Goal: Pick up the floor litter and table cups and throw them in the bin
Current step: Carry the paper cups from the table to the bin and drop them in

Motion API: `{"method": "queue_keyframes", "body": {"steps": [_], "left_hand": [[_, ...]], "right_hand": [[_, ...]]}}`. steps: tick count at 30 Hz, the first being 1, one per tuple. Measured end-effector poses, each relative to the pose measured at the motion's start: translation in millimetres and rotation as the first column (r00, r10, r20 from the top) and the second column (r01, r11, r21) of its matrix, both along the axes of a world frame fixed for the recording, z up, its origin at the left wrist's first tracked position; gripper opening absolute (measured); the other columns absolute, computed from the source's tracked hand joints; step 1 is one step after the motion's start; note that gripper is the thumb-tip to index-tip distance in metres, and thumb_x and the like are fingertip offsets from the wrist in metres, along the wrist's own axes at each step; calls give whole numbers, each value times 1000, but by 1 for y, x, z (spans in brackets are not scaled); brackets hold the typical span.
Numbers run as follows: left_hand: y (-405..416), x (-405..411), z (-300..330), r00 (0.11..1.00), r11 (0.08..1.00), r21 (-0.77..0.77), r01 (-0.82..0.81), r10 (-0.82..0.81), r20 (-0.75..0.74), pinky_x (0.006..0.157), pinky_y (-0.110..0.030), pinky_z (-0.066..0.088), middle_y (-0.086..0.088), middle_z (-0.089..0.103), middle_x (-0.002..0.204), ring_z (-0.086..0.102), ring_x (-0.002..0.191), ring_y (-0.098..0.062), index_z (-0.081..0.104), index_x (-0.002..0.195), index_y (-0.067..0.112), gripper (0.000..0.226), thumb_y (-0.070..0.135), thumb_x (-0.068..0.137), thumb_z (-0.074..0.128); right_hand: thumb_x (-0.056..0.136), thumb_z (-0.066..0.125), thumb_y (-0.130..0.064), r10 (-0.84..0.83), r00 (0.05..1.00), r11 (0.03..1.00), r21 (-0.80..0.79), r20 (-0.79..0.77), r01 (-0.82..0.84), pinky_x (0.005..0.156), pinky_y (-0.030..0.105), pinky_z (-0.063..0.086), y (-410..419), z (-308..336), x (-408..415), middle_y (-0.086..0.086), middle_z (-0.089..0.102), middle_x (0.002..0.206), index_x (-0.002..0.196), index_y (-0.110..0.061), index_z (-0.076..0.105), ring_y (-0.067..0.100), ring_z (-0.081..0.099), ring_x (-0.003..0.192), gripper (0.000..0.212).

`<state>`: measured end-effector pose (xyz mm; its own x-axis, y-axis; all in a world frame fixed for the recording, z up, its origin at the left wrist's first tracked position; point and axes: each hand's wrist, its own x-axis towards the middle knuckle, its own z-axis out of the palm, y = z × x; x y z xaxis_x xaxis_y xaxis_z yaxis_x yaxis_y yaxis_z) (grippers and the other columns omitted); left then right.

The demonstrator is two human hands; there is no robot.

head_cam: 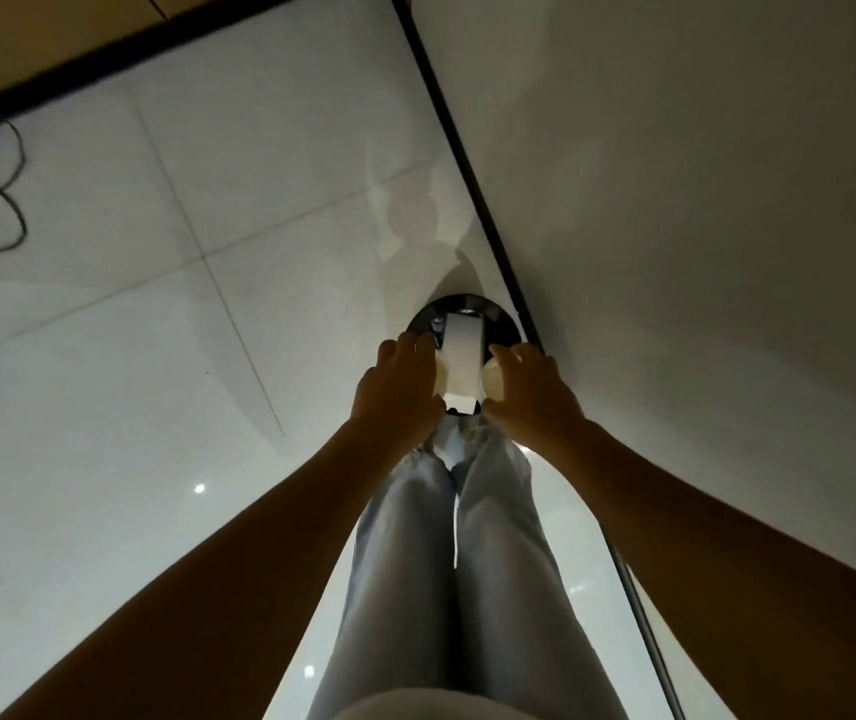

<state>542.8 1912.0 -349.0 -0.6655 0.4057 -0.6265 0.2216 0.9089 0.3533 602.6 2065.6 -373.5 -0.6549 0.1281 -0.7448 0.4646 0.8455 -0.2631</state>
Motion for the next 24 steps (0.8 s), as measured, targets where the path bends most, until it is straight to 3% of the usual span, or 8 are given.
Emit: {"method": "queue_keyframes", "body": {"steps": [9, 13, 19, 24], "left_hand": [[33, -8, -157, 998, 999, -37, -26, 27, 50, 88, -32, 45, -9, 37, 140, 39, 125, -27, 32, 141, 10, 63, 16, 86, 62], [45, -8, -205, 1000, 999, -39, -5, 6, 23, 95, -35, 46, -10, 35, 145, 37, 131, -28, 27, 146, 11, 69, 22, 88, 63], [58, -19, -255, 999, 997, -63, 51, -50, 16, 102, -38, 43, -10, 34, 147, 33, 136, -29, 25, 147, 11, 69, 30, 91, 61], [48, -21, -251, 997, 997, -43, 68, -69, -38, 104, -36, 41, -6, 37, 146, 36, 135, -26, 31, 144, 13, 65, 35, 91, 61]], "right_hand": [[91, 61, -28, 51, 999, 999, 11, 4, -51, 96, 39, 45, 25, -142, -24, 9, 22, 155, 151, -19, 21, 33, 30, 135, 72], [92, 62, -32, 68, 997, 998, 0, -18, -68, 104, 40, 40, 28, -187, -32, 7, 20, 157, 151, -20, 22, 32, 27, 140, 73], [95, 54, -39, 147, 988, 989, 29, -45, -146, 113, 44, 30, 25, -227, -44, 7, 18, 159, 153, -20, 17, 32, 20, 144, 72], [95, 55, -39, 171, 984, 984, 66, -50, -168, 113, 43, 30, 23, -223, -44, 4, 18, 159, 151, -21, 20, 29, 18, 145, 69]]}}
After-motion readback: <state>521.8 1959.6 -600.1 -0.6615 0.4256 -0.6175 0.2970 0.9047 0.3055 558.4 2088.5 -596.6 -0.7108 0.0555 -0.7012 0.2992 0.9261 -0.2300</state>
